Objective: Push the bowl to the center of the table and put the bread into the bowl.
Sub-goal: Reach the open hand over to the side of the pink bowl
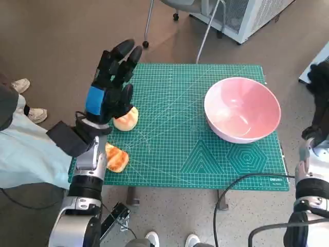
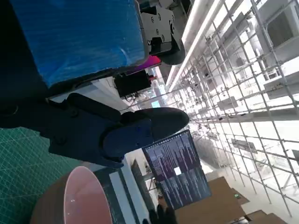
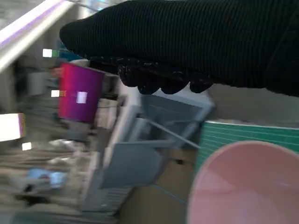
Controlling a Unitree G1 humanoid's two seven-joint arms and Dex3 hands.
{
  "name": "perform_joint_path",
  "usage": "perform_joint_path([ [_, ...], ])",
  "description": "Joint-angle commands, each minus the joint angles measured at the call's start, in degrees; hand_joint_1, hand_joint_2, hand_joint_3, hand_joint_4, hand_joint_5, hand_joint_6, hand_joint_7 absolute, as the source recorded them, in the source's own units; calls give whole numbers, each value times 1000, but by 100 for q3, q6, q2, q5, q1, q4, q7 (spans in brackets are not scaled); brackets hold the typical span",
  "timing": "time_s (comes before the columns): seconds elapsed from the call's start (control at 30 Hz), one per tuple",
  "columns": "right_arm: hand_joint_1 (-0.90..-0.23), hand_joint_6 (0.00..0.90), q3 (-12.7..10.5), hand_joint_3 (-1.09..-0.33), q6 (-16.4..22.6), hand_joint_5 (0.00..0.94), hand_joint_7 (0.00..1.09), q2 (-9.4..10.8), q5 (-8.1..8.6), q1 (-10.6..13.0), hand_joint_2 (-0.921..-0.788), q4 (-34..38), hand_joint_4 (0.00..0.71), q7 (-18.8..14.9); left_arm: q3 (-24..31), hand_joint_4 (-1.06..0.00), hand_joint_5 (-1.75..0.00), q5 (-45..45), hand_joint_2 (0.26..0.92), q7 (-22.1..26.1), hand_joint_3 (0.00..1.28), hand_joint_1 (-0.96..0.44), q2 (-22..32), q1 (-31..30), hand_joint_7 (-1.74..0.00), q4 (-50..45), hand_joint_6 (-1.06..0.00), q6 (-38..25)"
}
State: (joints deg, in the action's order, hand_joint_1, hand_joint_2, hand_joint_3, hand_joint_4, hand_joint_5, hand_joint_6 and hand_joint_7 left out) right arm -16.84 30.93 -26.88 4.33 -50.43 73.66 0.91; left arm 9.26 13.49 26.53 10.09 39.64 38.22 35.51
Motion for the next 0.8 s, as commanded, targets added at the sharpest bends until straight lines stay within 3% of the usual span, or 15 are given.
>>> perform_joint_path([
  [0.03, -634, 57, -102, -885, -361, 22, 459, 110, 60, 107, -921, 156, 218, 41, 55, -278, -7, 15, 921, 30, 538, -688, 99, -120, -657, -19, -1, 67],
  [0.13, -645, 111, -173, -864, -480, 11, 405, 198, 112, 103, -921, 186, 250, -82, 79, -279, -7, 38, 921, 52, 535, -688, 140, -141, -652, -35, -5, 44],
  [0.43, -623, 101, -197, -837, -1067, 0, 341, 356, 62, -49, -921, 289, 189, -266, 126, -287, -7, 35, 921, 38, 528, -692, 223, -250, -602, -157, -37, 47],
  [0.8, -568, 101, -148, -904, -1266, 3, 301, 631, -57, -180, -921, 332, 195, -295, 142, -298, -10, 29, 921, 12, 522, -694, 336, -554, -580, -549, -61, -19],
])
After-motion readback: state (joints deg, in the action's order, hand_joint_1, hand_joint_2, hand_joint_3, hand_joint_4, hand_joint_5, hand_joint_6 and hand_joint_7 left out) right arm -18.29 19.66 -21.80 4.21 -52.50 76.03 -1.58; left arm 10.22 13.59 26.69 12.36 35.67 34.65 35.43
